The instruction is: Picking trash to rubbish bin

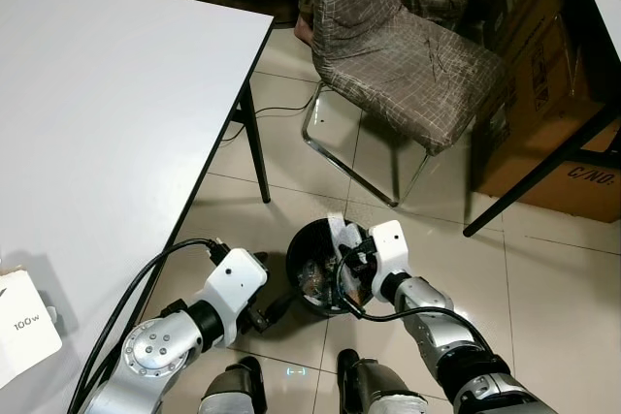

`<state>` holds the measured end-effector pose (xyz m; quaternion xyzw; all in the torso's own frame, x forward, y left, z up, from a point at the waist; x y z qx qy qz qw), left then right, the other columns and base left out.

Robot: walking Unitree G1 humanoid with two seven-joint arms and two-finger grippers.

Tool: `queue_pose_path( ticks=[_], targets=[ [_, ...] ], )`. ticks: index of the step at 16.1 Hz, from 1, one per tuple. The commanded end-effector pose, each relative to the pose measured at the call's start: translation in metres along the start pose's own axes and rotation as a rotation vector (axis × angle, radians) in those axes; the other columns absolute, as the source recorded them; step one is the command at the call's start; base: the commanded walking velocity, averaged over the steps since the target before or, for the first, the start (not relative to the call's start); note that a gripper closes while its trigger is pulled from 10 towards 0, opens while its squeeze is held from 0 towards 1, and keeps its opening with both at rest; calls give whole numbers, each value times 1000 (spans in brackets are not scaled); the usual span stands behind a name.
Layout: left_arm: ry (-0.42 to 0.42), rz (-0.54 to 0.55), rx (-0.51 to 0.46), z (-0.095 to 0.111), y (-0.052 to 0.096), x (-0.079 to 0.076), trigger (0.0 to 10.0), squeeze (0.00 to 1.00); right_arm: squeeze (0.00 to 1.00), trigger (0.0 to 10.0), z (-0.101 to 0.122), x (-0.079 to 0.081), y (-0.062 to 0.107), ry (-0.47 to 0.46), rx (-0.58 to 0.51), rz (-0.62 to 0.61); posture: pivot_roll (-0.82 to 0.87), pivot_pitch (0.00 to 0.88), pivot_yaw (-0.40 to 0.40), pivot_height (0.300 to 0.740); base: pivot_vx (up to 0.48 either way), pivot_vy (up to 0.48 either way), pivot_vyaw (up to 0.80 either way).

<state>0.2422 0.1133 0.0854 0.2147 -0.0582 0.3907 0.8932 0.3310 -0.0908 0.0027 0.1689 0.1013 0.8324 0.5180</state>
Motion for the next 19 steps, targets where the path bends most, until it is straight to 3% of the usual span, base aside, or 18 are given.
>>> queue_pose_path(
  ticks=[1,3,5,9,13,16,19],
  targets=[
    [9,31,4,-2,0,4,10000,0,678,10000,-1,-5,2,18,-4,-19,36,272,-17,740,0,0,0],
    [0,44,6,-2,-1,7,10000,0,639,10000,0,-7,2,38,-11,-22,41,272,-11,740,0,0,0],
    [-8,62,11,-4,0,11,10000,0,0,10000,7,-9,1,41,-34,-40,43,267,-8,740,0,0,0],
    [-6,91,8,-4,0,16,10000,0,0,10000,25,-12,-4,81,-73,-48,42,266,-7,740,0,0,0],
    [-2,118,6,-4,-1,17,10000,0,0,10000,26,-14,-3,89,-88,-54,40,252,-8,740,0,0,0],
    [104,239,50,-14,-1,29,10000,0,0,10000,17,-15,3,79,-67,-78,24,211,-16,740,0,0,0],
    [205,281,51,-20,1,26,10000,0,0,10000,16,-17,23,49,-82,-103,-4,164,-19,740,0,0,0]
  ],
)
Point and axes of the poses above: a point about 5 cm out from each wrist's last joint towards the gripper, its own y axis pointing back from the gripper into the wrist, its own z axis along the axis of the wrist's last joint, x = y × z, the point moved 4 cm from there along -y, pointing out of the wrist towards the gripper, and after that the axes turned 5 degrees about -y, right-handed, at the moved point
